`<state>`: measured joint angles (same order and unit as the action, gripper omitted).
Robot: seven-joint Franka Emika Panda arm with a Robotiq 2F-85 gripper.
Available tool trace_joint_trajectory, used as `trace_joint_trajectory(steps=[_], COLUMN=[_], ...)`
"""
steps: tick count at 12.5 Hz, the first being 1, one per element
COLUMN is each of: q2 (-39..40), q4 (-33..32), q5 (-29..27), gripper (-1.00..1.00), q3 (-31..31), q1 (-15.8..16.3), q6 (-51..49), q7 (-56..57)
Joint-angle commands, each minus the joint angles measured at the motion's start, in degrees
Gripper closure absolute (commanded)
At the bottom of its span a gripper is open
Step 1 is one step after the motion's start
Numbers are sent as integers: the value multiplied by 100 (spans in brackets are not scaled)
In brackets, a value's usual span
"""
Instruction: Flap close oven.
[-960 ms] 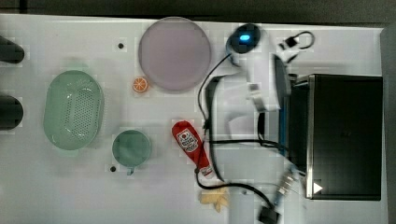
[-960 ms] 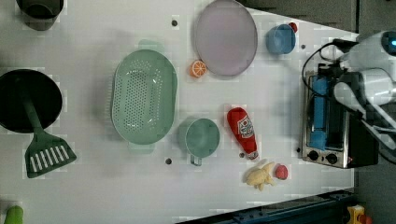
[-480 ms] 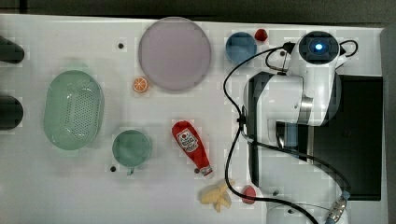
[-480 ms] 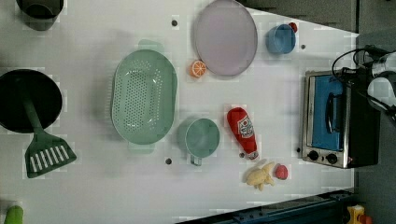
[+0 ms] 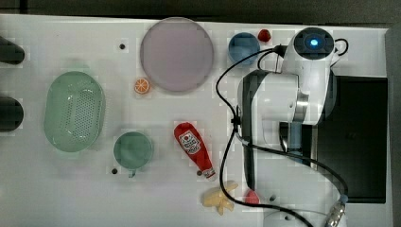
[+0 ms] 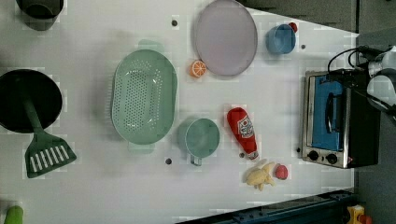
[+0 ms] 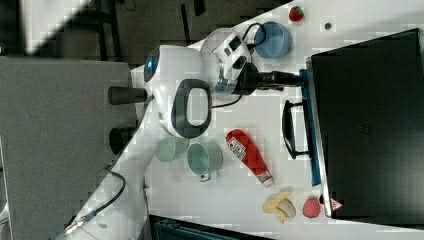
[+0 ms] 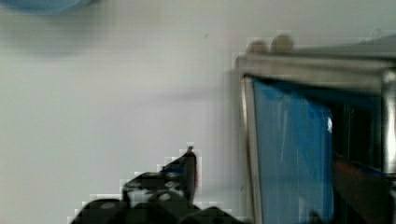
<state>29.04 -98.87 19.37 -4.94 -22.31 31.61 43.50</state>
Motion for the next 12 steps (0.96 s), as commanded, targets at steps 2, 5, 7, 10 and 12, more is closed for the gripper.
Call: trace_joint_trajectory(steps=[2,5,7,10,12], q2=[-1180,-1834,-2219,-2687,-2928], q4=[290,291,304,303,274], q5=[-816,-1890,-2049,-2045,-2043], gripper=[-100,-100,-100,-100,-100], q3=[-606,-897,-1017,-1103,-1147], q1=[85,89,96,101,122], q6=[-915,-1499,-1918,-2290,-2674], q7=[-812,-2481,-3653,-4232,-4232])
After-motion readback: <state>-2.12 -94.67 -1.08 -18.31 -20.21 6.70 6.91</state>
